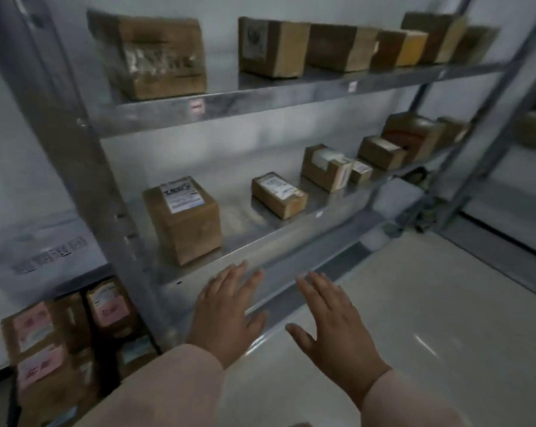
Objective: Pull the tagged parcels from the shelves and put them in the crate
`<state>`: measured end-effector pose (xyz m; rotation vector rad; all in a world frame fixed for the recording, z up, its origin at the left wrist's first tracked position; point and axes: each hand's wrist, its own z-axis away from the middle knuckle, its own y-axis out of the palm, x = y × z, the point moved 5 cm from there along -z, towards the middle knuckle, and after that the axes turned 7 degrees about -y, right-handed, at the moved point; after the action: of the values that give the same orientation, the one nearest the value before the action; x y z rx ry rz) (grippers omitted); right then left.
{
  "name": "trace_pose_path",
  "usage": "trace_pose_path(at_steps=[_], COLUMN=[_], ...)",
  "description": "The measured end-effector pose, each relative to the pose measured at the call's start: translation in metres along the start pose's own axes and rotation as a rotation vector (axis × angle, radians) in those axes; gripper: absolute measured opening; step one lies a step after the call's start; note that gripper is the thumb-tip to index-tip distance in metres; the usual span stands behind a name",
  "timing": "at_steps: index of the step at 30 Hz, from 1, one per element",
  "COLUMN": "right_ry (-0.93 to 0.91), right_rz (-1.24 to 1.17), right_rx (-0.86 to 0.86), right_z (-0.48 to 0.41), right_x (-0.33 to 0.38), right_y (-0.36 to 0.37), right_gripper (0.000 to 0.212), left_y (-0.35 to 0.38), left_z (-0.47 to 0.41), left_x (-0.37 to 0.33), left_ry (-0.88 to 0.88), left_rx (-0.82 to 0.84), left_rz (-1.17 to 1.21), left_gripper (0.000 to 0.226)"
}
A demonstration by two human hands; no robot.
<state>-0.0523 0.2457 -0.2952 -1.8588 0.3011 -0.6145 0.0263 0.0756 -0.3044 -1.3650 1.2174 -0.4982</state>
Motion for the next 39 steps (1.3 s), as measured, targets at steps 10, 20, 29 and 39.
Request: trace_pose_path(at_steps=[10,20,29,39], right_ry=[0.392,0.621,0.754,0.71], right_rz=[0.19,0.325,0.332,0.314], right_rx=[-0.143,-0.162,-0.256,-0.283], right_z=[0.064,0.038,0.0,-0.038], right_x=[-0.166,-0.338,-0.469,-0.661], right_y=[-0.086,-0.145,-0.193,-0.234], right_gripper=[0.081,0.081,0.082,0.082], left_y=[0.051,0.134,0.193,0.275], left_z=[-0.095,-0.237,-0.355,-0.466], left_x=[-0.206,-0.346,-0.46,-0.59], left_ry=[0.378,0.595,0.705,0.681], left_rx=[-0.024,0.048,0.093,0.066], left_rz=[0.053,0.051,0.099,0.122], left_gripper=[0.068,0.069,0.07,0.07])
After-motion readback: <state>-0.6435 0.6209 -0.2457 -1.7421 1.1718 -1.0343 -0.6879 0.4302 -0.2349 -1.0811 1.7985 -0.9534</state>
